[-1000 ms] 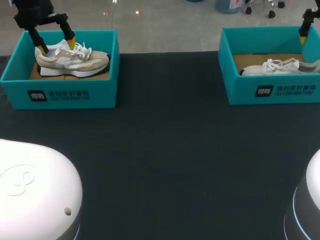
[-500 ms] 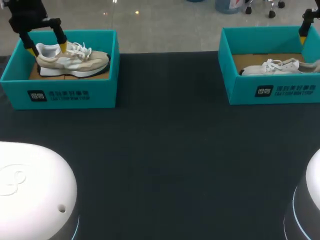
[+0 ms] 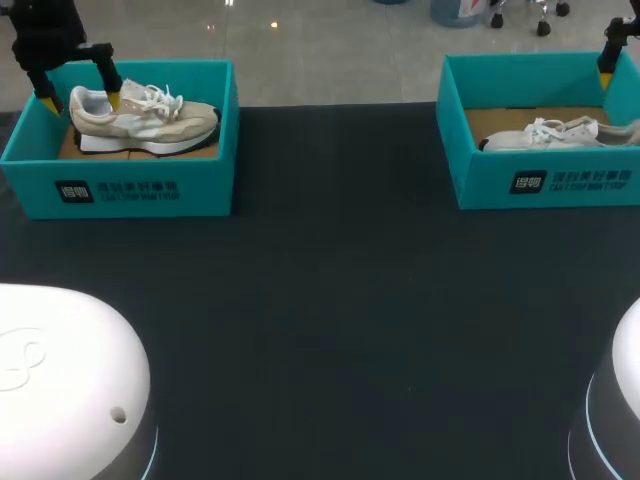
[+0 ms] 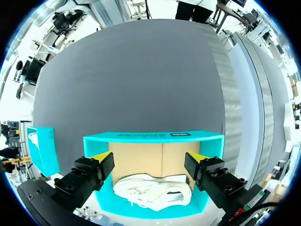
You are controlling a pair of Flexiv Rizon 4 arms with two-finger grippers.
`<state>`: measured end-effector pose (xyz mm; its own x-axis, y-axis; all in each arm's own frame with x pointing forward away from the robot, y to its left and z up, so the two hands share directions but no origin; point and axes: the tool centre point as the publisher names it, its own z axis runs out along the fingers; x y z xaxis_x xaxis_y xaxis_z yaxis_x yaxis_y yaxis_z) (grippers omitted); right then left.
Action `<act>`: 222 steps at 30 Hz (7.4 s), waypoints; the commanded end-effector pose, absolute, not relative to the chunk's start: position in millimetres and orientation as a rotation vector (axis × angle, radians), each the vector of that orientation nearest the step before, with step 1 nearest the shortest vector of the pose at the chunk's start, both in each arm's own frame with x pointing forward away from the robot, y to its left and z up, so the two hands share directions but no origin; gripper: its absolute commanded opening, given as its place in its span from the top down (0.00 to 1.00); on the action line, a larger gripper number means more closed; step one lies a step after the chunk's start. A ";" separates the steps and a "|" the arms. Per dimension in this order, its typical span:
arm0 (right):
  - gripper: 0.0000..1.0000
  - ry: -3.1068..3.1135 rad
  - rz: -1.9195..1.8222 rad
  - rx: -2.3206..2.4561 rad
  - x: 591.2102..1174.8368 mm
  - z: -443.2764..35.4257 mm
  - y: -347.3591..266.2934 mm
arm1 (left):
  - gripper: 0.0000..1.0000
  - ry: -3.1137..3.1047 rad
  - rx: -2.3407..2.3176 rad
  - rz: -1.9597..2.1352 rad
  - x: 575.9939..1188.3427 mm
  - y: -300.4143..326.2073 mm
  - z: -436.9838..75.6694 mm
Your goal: Take the shoe out of the shoebox, open the shoe tongue, remove and reinsert the insole, then place the shoe into the shoebox
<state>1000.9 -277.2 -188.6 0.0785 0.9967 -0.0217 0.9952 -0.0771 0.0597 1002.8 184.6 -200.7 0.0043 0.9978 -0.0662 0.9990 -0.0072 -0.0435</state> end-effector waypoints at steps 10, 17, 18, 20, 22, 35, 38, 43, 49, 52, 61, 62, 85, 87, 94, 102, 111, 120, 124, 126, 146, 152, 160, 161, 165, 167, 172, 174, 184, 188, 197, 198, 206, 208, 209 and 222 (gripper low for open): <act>0.00 2.093 0.040 2.263 1000.5 -188.8 -277.5 | 0.00 2.410 2.186 0.166 1047.2 248.1 -238.7; 0.00 2.093 0.040 2.263 1000.5 -188.8 -277.5 | 0.00 2.362 2.222 0.148 1074.6 266.9 -248.6; 0.00 2.093 0.040 2.263 1000.5 -188.8 -277.5 | 0.00 2.349 2.233 0.186 1078.8 269.0 -249.5; 0.00 2.093 0.040 2.263 1000.5 -188.8 -277.5 | 0.00 2.349 2.225 0.167 1088.3 272.9 -250.6; 0.00 2.093 0.040 2.263 1000.5 -188.8 -277.5 | 0.00 2.337 2.227 0.165 1095.8 276.4 -251.8; 0.00 2.093 0.040 2.263 1000.5 -188.8 -277.5 | 0.00 2.304 2.208 0.220 1136.5 279.7 -273.9; 0.00 2.093 0.040 2.263 1000.5 -188.8 -277.5 | 0.00 2.311 2.189 0.202 1137.2 278.2 -272.9; 0.00 2.093 0.040 2.263 1000.5 -188.8 -277.5 | 0.00 2.311 2.189 0.202 1137.2 278.2 -272.9; 0.00 2.093 0.040 2.263 1000.5 -188.8 -277.5 | 0.00 2.311 2.189 0.202 1137.2 278.2 -272.9; 0.00 2.093 0.040 2.263 1000.5 -188.8 -277.5 | 0.00 2.311 2.189 0.202 1137.2 278.2 -272.9; 0.00 2.093 0.040 2.263 1000.5 -188.8 -277.5 | 0.00 2.248 2.158 0.210 1172.2 292.8 -275.4; 0.00 2.093 0.040 2.263 1000.5 -188.8 -277.5 | 0.00 2.248 2.158 0.210 1176.1 294.3 -276.3; 0.00 2.093 0.040 2.263 1000.5 -188.8 -277.5 | 0.37 2.133 2.254 0.165 1210.9 297.4 -309.3; 0.00 2.093 0.040 2.263 1000.5 -188.8 -277.5 | 0.32 2.122 2.266 0.168 1211.6 296.4 -311.9; 0.00 2.093 0.040 2.263 1000.5 -188.8 -277.5 | 0.17 2.106 2.274 0.129 1213.8 292.6 -324.3; 0.00 2.093 0.040 2.263 1000.5 -188.8 -277.5 | 0.24 2.078 2.292 0.092 1219.1 290.8 -336.9; 0.00 2.093 0.040 2.263 1000.5 -188.8 -277.5 | 0.14 2.085 2.313 0.074 1220.3 292.3 -355.4; 0.00 2.093 0.040 2.263 1000.5 -188.8 -277.5 | 0.23 2.091 2.328 0.058 1219.2 289.6 -374.6; 0.00 2.093 0.040 2.263 1000.5 -188.8 -277.5 | 0.24 2.087 2.337 0.068 1217.6 290.5 -383.9; 0.00 2.093 0.040 2.263 1000.5 -188.8 -277.5 | 0.25 2.088 2.336 0.067 1216.9 291.3 -387.4; 0.00 2.093 0.040 2.263 1000.5 -188.8 -277.5 | 1.00 2.129 2.338 0.054 1212.6 302.0 -392.0; 0.00 2.093 0.040 2.263 1000.5 -188.8 -277.5 | 1.00 2.171 2.335 0.061 1212.2 306.7 -378.7; 0.00 2.093 0.040 2.263 1000.5 -188.8 -277.5 | 1.00 2.269 2.264 0.044 1213.0 306.8 -336.2; 0.00 2.093 0.040 2.263 1000.5 -188.8 -277.5 | 1.00 2.275 2.259 0.050 1212.3 306.5 -330.3; 0.00 2.093 0.040 2.263 1000.5 -188.8 -277.5 | 1.00 2.257 2.251 0.083 1207.2 305.0 -304.6; 0.00 2.093 0.040 2.263 1000.5 -188.8 -277.5 | 1.00 2.257 2.256 0.102 1204.6 304.3 -288.7; 0.00 2.093 0.040 2.263 1000.5 -188.8 -277.5 | 1.00 2.264 2.255 0.176 1203.1 304.0 -254.4; 0.00 2.093 0.040 2.263 1000.5 -188.8 -277.5 | 1.00 2.270 2.257 0.199 1202.9 304.8 -241.1; 0.00 2.093 0.040 2.263 1000.5 -188.8 -277.5 | 1.00 2.249 2.233 0.288 1198.6 309.2 -185.8; 0.00 2.093 0.040 2.263 1000.5 -188.8 -277.5 | 1.00 2.257 2.194 0.336 1199.1 310.8 -171.6; 0.00 2.093 0.040 2.263 1000.5 -188.8 -277.5 | 1.00 2.245 2.158 0.353 1198.0 311.7 -161.2; 0.00 2.093 0.040 2.263 1000.5 -188.8 -277.5 | 1.00 2.245 2.158 0.353 1198.0 311.7 -161.2; 0.00 2.093 0.040 2.263 1000.5 -188.8 -277.5 | 1.00 2.245 2.158 0.353 1198.0 311.7 -161.2; 0.00 2.093 0.040 2.263 1000.5 -188.8 -277.5 | 1.00 2.245 2.158 0.353 1198.0 311.7 -161.2; 0.00 2.093 0.040 2.263 1000.5 -188.8 -277.5 | 1.00 2.245 2.158 0.353 1198.0 311.7 -161.2; 0.00 2.093 0.040 2.263 1000.5 -188.8 -277.5 | 1.00 2.321 2.179 0.353 1184.5 295.1 -165.4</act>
